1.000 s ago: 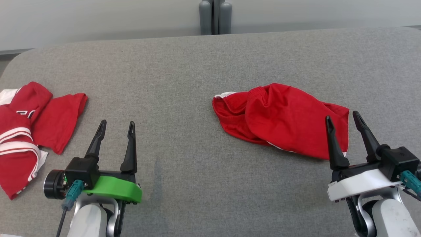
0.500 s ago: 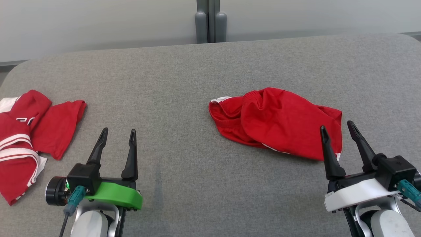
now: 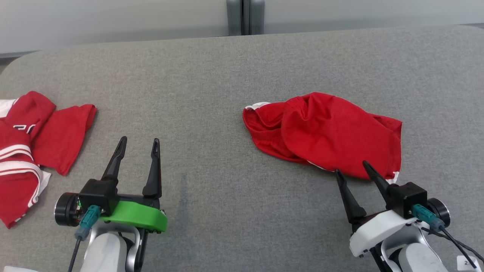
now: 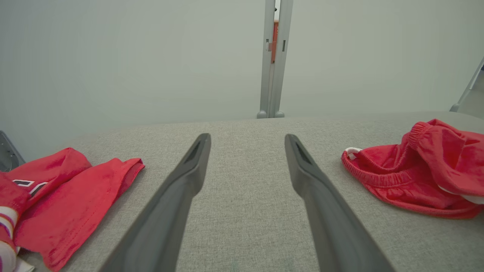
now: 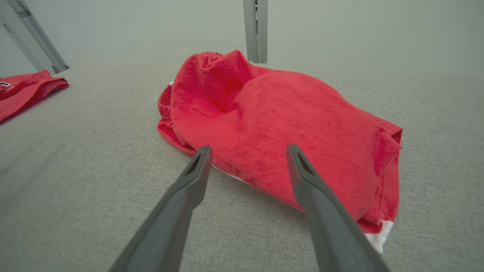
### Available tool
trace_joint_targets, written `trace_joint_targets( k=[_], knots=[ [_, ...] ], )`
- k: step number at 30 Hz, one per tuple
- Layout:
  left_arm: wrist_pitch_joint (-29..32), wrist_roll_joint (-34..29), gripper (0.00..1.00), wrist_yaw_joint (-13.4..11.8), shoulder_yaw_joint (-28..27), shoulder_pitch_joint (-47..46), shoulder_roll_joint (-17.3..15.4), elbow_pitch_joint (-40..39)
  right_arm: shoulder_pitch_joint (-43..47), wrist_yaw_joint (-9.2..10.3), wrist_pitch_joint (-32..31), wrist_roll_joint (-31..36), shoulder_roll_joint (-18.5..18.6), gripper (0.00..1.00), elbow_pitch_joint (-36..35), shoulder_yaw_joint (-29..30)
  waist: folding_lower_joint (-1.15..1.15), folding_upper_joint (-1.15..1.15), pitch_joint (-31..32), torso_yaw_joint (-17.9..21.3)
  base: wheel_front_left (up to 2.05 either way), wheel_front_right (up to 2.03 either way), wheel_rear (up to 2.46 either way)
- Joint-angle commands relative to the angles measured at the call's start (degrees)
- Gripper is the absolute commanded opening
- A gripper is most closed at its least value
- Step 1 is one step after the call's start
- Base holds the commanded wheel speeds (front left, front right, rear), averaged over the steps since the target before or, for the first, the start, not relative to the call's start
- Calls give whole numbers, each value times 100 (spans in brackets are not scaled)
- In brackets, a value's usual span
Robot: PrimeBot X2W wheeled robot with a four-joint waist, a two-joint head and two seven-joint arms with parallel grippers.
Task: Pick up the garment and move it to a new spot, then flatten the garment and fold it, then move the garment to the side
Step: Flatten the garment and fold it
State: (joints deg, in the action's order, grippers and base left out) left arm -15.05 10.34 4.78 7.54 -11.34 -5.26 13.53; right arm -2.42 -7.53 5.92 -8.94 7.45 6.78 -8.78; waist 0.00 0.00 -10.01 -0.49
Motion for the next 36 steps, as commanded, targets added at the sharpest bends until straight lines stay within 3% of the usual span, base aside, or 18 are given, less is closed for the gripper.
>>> trace_joint_targets(
  k=[1, 10, 11, 12, 13, 18, 25, 36],
  knots=[
    [-18, -45, 100, 6, 5, -102, 11, -15, -154, 7, 48, 69, 21, 100, 136, -68, 0, 0, -151, -42, 0, 0, 0],
    [-18, -89, 100, 26, 34, -275, 68, -7, -735, 8, 206, 524, 147, 100, 914, -265, 0, 0, -428, -117, 0, 0, 0],
    [-18, -95, 100, 31, 37, -286, 72, -3, -777, 8, 237, 546, 142, 50, 971, -268, 0, 0, -443, -124, 0, 0, 0],
    [-18, -100, 100, 35, 40, -297, 76, 0, -805, 8, 262, 575, 143, 34, 1014, -271, 0, 0, -453, -131, 0, 0, 0],
    [-18, -109, 100, 37, 41, -317, 83, 0, -844, 8, 295, 598, 142, 0, 1055, -266, 0, 0, -463, -140, 0, 0, 0],
    [-18, -129, 100, 46, -8, -325, 101, -23, -903, 8, 486, 558, 121, 0, 958, -318, 0, 0, -446, -139, 0, 0, 0],
    [-18, -154, 100, 52, -84, -241, 120, -43, -936, 8, 564, 329, 167, 0, 264, -487, 0, 0, -349, -78, 0, 0, 0],
    [-18, -188, 100, 87, 11, -460, 161, -185, -1471, 8, 385, 144, 534, 0, 105, 552, 0, 0, -717, -286, 0, 0, 0]
  ],
)
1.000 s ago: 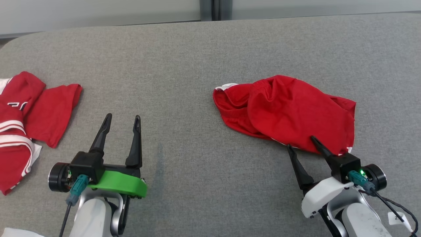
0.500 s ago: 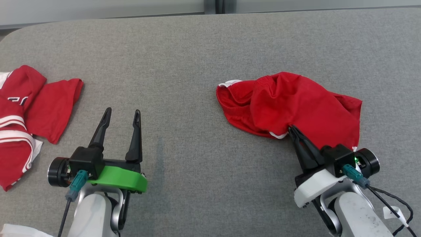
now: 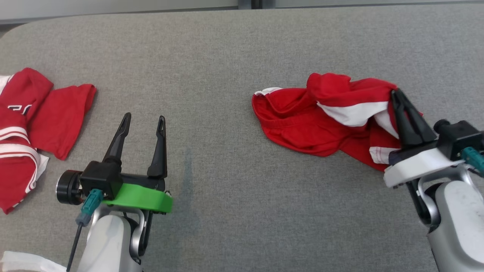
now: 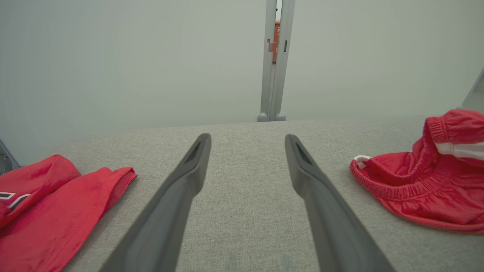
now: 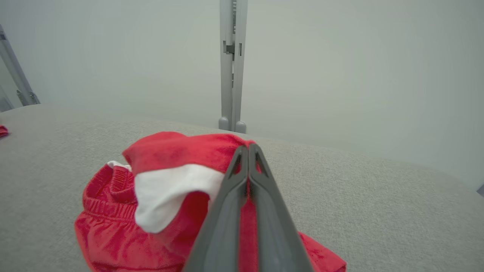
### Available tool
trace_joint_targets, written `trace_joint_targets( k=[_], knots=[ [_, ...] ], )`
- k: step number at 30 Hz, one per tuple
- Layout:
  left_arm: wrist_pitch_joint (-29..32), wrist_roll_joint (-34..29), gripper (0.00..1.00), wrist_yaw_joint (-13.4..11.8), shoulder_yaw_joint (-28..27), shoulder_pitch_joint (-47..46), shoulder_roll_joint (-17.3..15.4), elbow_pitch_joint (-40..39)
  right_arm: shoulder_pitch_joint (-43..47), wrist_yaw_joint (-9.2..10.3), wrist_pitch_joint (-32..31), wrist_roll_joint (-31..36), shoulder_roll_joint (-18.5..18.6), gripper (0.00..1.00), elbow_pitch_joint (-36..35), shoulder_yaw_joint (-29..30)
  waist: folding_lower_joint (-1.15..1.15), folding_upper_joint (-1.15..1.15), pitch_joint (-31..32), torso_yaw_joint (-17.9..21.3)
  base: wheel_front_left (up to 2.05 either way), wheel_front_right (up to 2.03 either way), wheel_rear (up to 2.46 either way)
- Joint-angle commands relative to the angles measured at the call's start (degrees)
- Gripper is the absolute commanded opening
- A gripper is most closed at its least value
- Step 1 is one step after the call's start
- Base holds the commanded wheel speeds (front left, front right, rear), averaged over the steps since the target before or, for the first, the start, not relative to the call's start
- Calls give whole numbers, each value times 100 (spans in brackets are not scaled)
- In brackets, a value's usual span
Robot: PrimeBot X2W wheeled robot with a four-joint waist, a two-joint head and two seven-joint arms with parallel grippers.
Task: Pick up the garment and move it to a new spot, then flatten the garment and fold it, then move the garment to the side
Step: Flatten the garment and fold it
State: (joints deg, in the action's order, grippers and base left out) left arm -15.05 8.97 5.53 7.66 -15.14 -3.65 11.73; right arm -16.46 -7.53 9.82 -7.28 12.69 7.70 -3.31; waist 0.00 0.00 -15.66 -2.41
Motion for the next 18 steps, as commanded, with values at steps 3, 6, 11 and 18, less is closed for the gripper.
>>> trace_joint_targets(
  k=[3, 6, 11, 18],
  knots=[
    [-17, -89, 100, 16, 11, -178, 10, -108, -288, 8, 32, -94, 70, 0, 144, 285, 0, 0, -388, -173, 0, 0, 0],
    [-15, -113, 100, 18, 27, -248, 16, -220, -481, 8, 60, -120, 127, 0, 338, 554, 0, 0, -567, -229, 0, 0, 0],
    [-12, -153, 100, 23, 83, -352, 22, -342, -762, 8, 118, -175, 218, 0, 837, 890, 0, 0, -687, -275, 0, 0, 0],
    [-12, -174, 100, 15, 121, -342, 38, -382, -1027, 8, 405, -134, 256, 100, 1329, 1175, 0, 0, -611, -192, 0, 0, 0]
  ],
)
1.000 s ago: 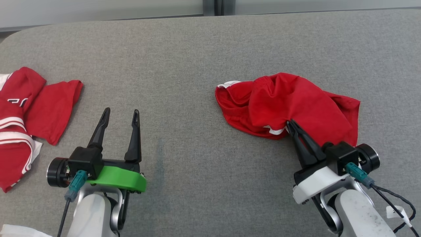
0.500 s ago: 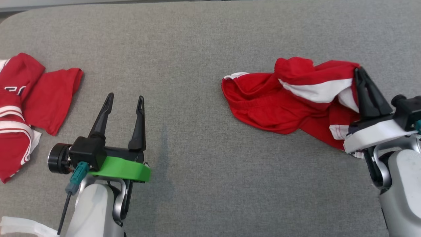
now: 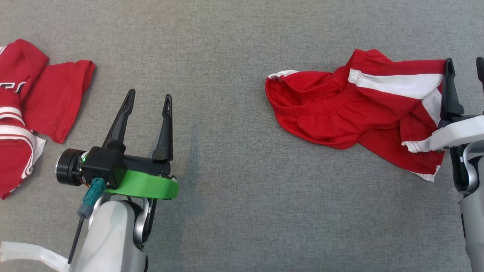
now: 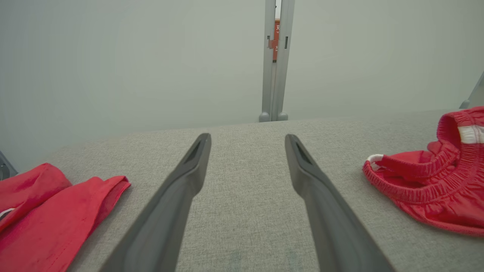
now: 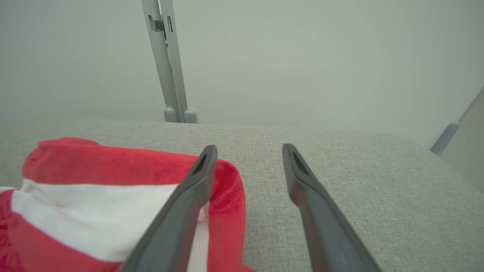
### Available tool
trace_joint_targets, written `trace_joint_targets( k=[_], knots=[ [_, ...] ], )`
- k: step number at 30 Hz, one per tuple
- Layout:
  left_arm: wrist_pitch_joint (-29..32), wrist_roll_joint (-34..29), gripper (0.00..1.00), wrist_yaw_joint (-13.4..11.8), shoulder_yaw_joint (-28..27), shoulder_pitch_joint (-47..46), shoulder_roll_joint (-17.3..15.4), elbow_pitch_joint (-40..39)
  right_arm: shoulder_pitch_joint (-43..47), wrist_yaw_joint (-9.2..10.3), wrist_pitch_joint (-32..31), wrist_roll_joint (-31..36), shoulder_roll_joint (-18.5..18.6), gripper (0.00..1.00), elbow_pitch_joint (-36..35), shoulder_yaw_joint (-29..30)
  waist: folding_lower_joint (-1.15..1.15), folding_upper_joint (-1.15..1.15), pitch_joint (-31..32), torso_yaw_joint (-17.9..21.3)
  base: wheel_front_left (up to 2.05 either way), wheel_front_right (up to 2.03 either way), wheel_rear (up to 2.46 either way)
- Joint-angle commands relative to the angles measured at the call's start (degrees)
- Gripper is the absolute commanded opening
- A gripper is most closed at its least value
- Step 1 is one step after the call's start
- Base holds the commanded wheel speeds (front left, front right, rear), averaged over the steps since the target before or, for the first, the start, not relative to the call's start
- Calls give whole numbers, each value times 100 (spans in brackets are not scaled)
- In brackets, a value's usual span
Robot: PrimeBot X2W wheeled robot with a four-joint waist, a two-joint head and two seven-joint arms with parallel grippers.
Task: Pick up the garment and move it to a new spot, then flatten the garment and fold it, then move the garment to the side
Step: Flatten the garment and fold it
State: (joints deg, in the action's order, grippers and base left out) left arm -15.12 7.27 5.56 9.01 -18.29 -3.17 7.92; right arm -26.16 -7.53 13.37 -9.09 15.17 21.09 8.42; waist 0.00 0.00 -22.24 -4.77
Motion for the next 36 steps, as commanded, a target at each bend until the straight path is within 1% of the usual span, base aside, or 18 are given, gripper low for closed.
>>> trace_joint_targets(
  k=[1, 7, 12, 20, 29, 36],
  knots=[
    [-5, -4, 100, 7, -18, -7, -9, 10, -43, 8, 79, 68, -3, 100, -45, -11, 0, 0, 72, 63, 0, 0, 0],
    [-4, 11, 100, 11, -44, 130, -6, 124, 430, 8, 173, 169, -160, 100, -709, -323, 0, 0, 339, 194, 0, 0, 0],
    [-5, 27, 100, 15, -96, 267, -8, 215, 1111, 8, 177, 162, -396, 100, -1331, -603, 0, 0, 600, 293, 0, 0, 0],
    [-5, 55, 100, 11, -204, 526, -50, 311, 2021, 8, 59, 85, -778, 100, -2047, -688, 0, 0, 947, 413, 0, 0, 0],
    [-5, 76, 100, 21, -252, 719, -76, 387, 2369, 8, -101, 6, -938, 100, -2324, -755, 0, 0, 1147, 497, 0, 0, 0],
    [-4, -18, 100, 62, -42, 535, -74, 406, 2394, 8, -137, 1, -969, 100, -2379, -781, 0, 0, 1146, 559, 0, 0, 0]
  ],
)
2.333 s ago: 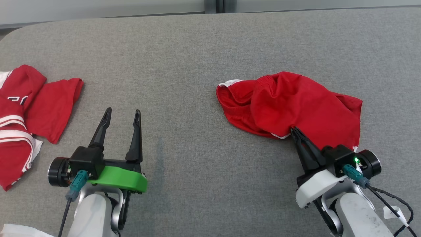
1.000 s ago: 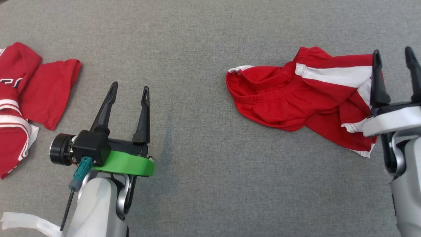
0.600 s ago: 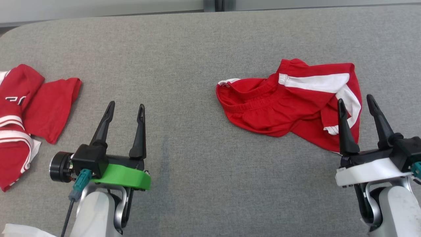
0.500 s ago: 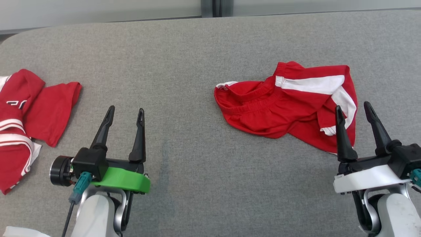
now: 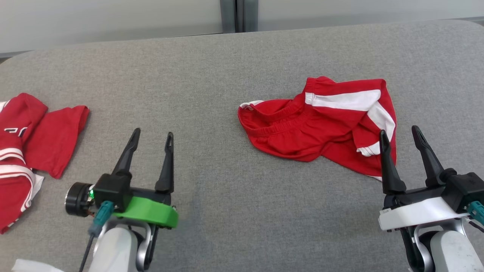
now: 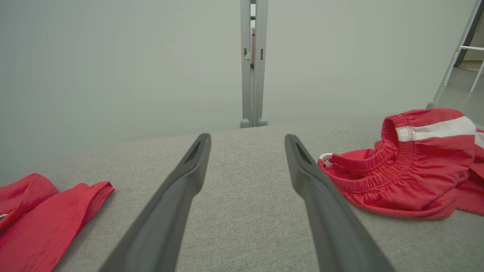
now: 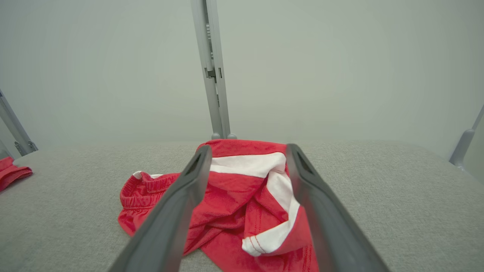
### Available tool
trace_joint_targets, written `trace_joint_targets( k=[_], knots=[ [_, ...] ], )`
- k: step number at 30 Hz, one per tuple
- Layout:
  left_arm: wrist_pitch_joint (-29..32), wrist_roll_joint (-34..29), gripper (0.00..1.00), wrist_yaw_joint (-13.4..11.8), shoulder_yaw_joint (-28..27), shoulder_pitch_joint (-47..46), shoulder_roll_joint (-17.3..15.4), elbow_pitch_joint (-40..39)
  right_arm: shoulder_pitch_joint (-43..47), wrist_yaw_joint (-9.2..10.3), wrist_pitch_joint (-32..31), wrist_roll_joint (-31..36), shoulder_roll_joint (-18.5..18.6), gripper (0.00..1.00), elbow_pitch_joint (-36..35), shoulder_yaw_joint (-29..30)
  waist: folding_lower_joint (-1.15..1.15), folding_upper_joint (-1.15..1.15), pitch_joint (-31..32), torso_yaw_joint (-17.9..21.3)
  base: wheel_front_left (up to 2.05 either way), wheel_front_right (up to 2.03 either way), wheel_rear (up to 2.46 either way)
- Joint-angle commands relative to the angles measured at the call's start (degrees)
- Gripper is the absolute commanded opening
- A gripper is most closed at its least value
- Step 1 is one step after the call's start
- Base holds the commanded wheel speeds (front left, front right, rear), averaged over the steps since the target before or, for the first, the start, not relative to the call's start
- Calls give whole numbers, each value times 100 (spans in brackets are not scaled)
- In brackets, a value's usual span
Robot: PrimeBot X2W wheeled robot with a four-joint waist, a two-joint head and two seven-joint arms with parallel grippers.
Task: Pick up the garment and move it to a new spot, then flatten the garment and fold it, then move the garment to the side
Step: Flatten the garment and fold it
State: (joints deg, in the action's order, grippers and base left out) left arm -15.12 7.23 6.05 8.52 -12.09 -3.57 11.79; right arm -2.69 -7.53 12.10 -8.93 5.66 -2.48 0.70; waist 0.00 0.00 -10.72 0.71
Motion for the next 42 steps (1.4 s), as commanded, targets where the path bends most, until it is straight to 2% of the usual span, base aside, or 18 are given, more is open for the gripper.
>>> trace_joint_targets(
  k=[1, 5, 10, 16, 19, 24, 25, 26, 34, 42],
  knots=[
    [-1, -26, 100, 33, 85, -126, -30, 57, 54, 8, -17, -18, -19, 100, -37, -16, 0, 0, -19, 25, 0, 0, 0],
    [109, -42, 100, 91, 533, -540, 2, 168, 16, 8, -23, -42, -10, 100, -96, -28, 0, 0, -183, 106, 0, 0, 0],
    [491, 105, 100, 142, 1427, -1318, 40, 524, -178, 8, -25, -80, -14, 100, -156, -140, 0, 0, -530, 356, 0, 0, 0],
    [882, 611, 100, 147, 2413, -2148, 48, 1298, -404, 8, 64, -187, -33, 100, -47, -307, 0, 0, -923, 766, 0, 0, 0],
    [1131, 890, 100, 148, 2697, -2434, 43, 1888, -478, 8, 118, -238, -54, 100, 29, -368, 0, 0, -1041, 940, 0, 0, 0],
    [1248, 1115, 100, 6, 2758, -2696, 47, 2699, -505, 8, 181, -278, -71, 100, 159, -370, 0, 0, -1073, 1038, 0, 0, 0],
    [1212, 1159, 25, -21, 2742, -2739, 46, 2821, -513, 8, 190, -275, -73, 100, 181, -367, 0, 0, -1070, 1039, 0, 0, 0],
    [1188, 1218, 0, -40, 2726, -2753, 45, 2925, -518, 8, 205, -274, -76, 100, 200, -363, 0, 0, -1062, 1034, 0, 0, 0],
    [683, 1458, 0, -93, 2544, -2487, -50, 3254, -473, 8, 227, -236, -48, 100, 258, -282, 0, 0, -908, 784, 0, 0, 0],
    [354, 1682, 0, -452, 2214, -1788, -420, 2597, -313, 8, 120, -220, 6, 100, 187, -170, 0, 0, -671, 337, 0, 0, 0]
  ],
)
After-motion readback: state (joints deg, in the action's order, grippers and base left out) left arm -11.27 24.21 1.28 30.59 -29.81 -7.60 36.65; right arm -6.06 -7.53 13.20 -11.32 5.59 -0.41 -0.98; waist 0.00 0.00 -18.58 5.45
